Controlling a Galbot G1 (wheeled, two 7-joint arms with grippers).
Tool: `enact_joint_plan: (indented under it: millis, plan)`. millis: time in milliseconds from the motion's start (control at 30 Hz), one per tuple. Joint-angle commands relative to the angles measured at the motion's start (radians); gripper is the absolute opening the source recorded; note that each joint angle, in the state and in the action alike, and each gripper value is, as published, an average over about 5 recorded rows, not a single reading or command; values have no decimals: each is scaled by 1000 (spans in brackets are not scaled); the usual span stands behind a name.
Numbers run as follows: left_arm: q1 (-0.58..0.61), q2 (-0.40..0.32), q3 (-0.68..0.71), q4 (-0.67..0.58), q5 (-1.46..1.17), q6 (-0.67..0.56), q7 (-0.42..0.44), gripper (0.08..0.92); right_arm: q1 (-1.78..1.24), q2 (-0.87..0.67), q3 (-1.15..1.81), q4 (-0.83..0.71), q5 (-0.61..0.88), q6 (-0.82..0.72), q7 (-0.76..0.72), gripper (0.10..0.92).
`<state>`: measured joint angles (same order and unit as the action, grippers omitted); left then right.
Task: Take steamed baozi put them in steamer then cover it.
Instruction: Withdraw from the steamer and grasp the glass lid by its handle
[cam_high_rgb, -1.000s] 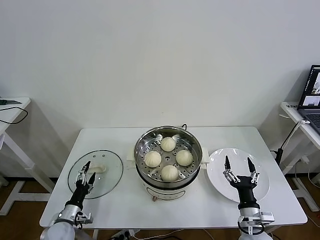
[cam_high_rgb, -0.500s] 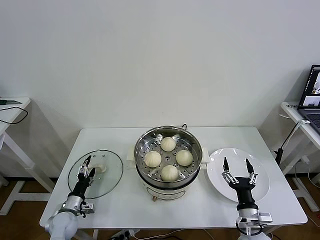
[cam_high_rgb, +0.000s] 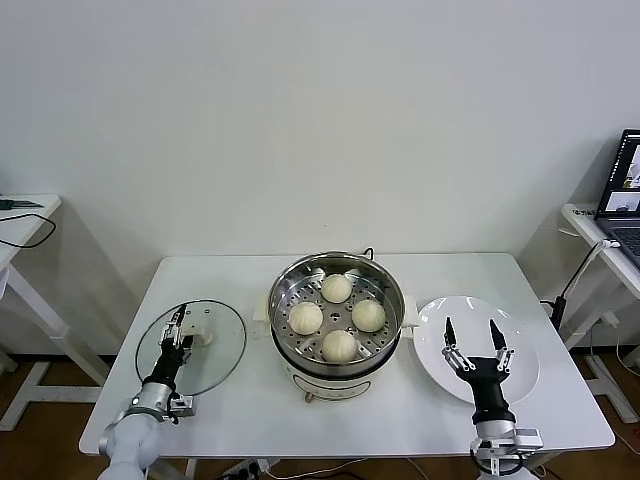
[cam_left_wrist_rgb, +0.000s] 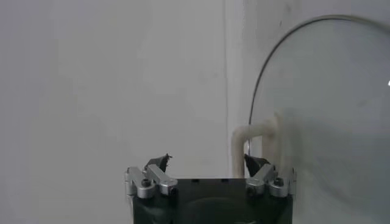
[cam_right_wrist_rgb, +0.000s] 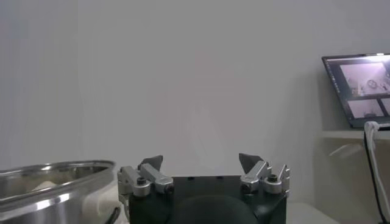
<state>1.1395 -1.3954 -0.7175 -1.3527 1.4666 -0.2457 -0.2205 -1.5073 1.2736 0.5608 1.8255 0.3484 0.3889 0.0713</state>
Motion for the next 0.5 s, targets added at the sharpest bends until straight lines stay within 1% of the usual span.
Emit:
enact_joint_plan:
  millis: [33,267,500]
  plan:
    - [-14,-1,3,31,9,13,-5,781,0,1,-1,-2,-4,4,0,823]
    - [-7,-9,3,38,25,4,-6,583,0,3,-7,-8,-8,10,0,823]
    - [7,-14,-7,-20,30,-3,-5,376,6,4,-11,-10,-7,11,2,823]
